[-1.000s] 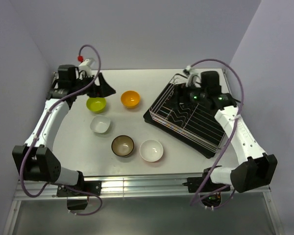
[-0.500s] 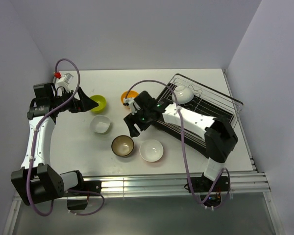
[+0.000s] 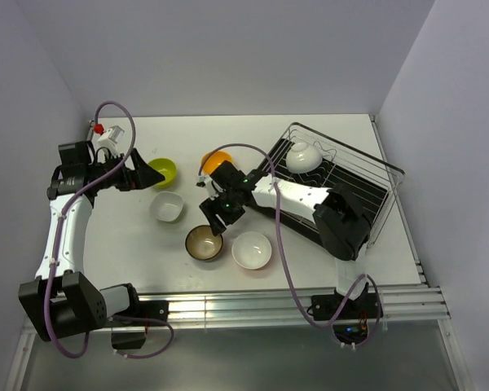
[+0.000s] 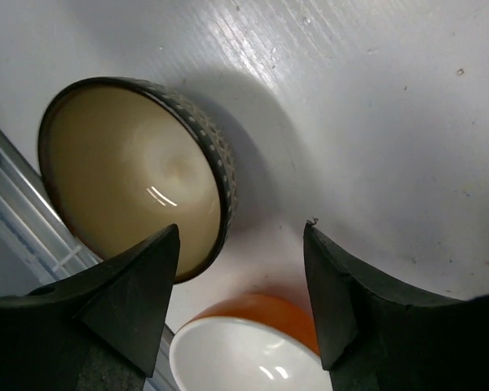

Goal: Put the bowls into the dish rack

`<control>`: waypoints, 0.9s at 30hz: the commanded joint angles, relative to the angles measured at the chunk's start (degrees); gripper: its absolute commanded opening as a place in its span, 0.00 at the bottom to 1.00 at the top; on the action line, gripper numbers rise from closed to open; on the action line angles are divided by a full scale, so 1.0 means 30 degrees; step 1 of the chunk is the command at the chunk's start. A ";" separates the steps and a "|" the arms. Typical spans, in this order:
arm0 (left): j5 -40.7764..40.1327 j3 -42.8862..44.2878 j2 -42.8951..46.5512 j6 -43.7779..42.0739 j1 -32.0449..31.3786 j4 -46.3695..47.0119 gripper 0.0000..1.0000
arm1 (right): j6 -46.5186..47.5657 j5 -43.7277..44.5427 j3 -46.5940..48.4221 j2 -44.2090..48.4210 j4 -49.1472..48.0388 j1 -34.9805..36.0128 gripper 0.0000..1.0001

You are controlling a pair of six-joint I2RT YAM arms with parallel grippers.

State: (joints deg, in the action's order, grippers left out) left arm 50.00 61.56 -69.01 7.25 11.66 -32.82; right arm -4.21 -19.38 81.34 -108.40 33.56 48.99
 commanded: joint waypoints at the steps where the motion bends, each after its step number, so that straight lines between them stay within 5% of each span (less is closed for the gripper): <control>1: -0.0200 -0.0304 0.0036 -0.0540 0.0010 0.0392 0.98 | -0.0238 -0.0192 0.0865 -0.0634 -0.0347 0.0192 0.67; 12: -0.1284 -0.1535 0.0152 0.0602 -0.0020 0.1622 0.93 | -0.0443 0.0013 0.1159 -0.2070 -0.0639 0.0778 0.47; 22: -0.1695 -0.1536 0.0884 0.1480 -0.0019 0.2443 0.96 | -0.0677 0.0130 0.0835 -0.1516 -0.0788 0.0866 0.00; 27: -0.2162 -0.0279 0.1119 0.1833 -0.0428 0.2268 0.96 | -0.0852 -0.0424 0.0748 0.0416 -0.0815 0.0487 0.00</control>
State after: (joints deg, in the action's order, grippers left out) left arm 44.56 56.73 -67.81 11.46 11.42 -27.62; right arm -6.09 -18.26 82.39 -114.17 32.56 51.22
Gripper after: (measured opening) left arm 0.961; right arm 0.169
